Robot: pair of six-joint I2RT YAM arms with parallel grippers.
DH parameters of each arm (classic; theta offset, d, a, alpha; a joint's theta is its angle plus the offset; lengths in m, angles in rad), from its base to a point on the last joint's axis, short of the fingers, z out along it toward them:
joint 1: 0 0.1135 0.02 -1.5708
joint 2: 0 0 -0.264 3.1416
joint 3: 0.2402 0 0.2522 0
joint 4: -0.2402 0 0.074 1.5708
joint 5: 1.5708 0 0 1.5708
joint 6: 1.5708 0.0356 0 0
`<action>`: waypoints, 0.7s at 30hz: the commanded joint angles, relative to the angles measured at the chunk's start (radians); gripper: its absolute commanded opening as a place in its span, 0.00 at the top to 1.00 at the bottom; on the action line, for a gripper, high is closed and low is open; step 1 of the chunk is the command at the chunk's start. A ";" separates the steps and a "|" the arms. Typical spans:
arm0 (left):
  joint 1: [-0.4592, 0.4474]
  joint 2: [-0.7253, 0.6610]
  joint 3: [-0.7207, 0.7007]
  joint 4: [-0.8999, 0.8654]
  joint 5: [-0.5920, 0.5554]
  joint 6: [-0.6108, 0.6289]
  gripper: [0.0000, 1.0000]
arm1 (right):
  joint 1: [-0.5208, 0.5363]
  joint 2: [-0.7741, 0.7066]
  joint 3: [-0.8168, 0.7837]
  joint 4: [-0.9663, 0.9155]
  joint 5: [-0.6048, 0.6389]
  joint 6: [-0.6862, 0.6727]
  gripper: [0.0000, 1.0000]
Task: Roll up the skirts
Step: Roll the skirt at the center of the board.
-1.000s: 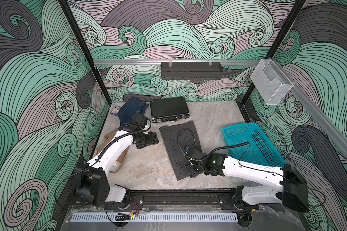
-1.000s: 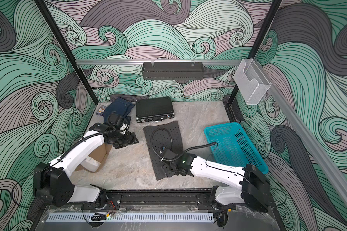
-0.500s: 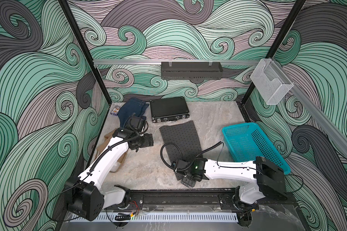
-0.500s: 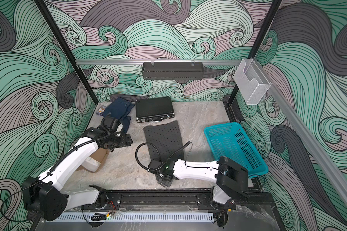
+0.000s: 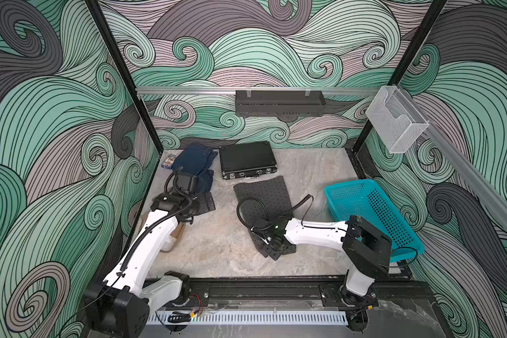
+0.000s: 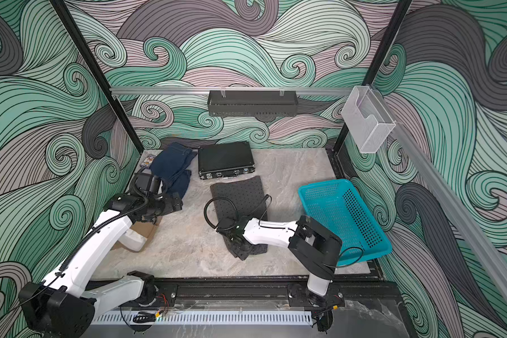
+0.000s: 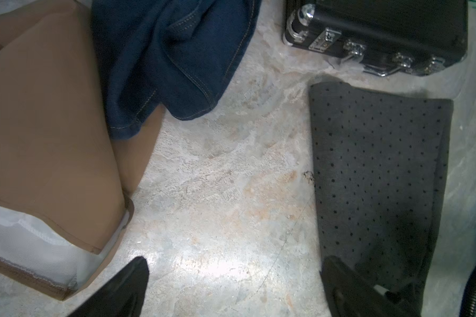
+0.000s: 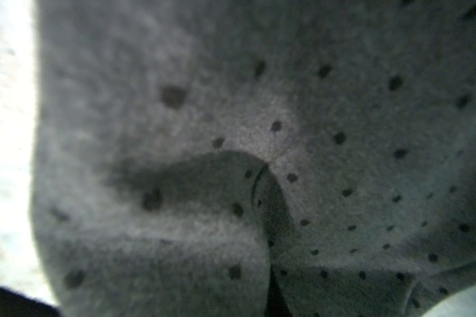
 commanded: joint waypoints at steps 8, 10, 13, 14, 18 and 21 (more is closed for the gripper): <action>0.051 -0.105 -0.153 0.022 0.353 -0.145 0.01 | 0.023 0.110 0.196 0.312 -0.443 0.494 0.97; 0.052 -0.122 -0.216 0.088 0.485 -0.176 0.01 | 0.023 0.145 0.219 0.388 -0.456 0.572 0.96; 0.052 -0.122 -0.344 0.269 0.641 -0.271 0.01 | 0.022 0.211 0.285 0.389 -0.472 0.602 0.94; 0.052 -0.109 -0.384 0.337 0.679 -0.299 0.02 | 0.021 0.221 0.296 0.393 -0.474 0.600 0.93; 0.055 -0.007 -0.432 0.387 0.723 -0.303 0.01 | 0.021 0.227 0.294 0.410 -0.451 0.577 0.88; 0.055 0.072 -0.465 0.476 0.789 -0.332 0.03 | 0.022 0.240 0.294 0.405 -0.458 0.551 0.88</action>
